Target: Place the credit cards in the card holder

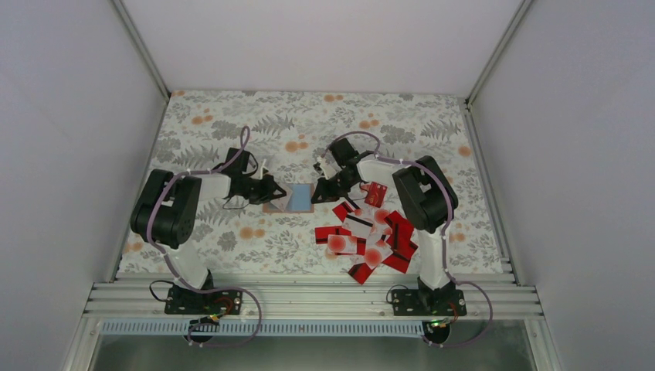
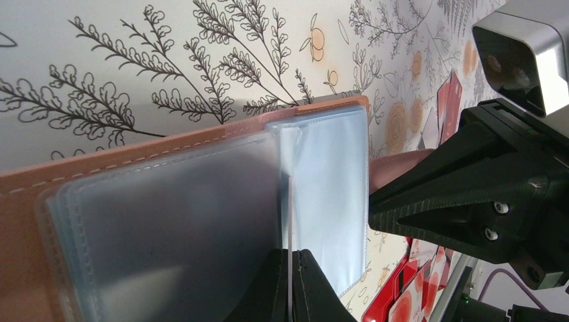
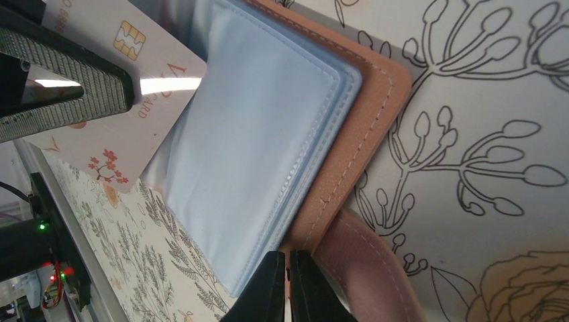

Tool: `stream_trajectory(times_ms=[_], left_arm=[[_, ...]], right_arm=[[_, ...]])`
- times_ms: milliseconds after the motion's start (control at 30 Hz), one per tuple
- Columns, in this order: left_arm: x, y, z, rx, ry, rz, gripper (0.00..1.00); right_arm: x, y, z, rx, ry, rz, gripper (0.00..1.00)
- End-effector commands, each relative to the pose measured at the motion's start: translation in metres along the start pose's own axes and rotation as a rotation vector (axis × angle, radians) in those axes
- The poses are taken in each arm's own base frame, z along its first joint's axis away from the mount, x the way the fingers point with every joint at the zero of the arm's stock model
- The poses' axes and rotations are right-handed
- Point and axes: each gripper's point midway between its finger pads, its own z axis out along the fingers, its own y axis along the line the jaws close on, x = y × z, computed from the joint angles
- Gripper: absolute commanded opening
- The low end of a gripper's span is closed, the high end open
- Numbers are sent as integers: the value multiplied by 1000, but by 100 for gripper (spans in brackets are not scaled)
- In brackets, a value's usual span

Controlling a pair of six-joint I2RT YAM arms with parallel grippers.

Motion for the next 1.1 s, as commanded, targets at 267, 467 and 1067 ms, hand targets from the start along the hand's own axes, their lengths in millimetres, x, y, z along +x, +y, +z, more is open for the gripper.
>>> stream_trajectory(times_ms=[267,467,1067], left_arm=[[-8,-5,10,33,-16,33,3],[-9,-8,12,54,-42,54,3],[-13,-15,16,81,2,197,3]], right_arm=[[21,-17,15,36,70,24,4],[23,-18,16,37,76,23,4],[33,-26,17,59,105,9,4]])
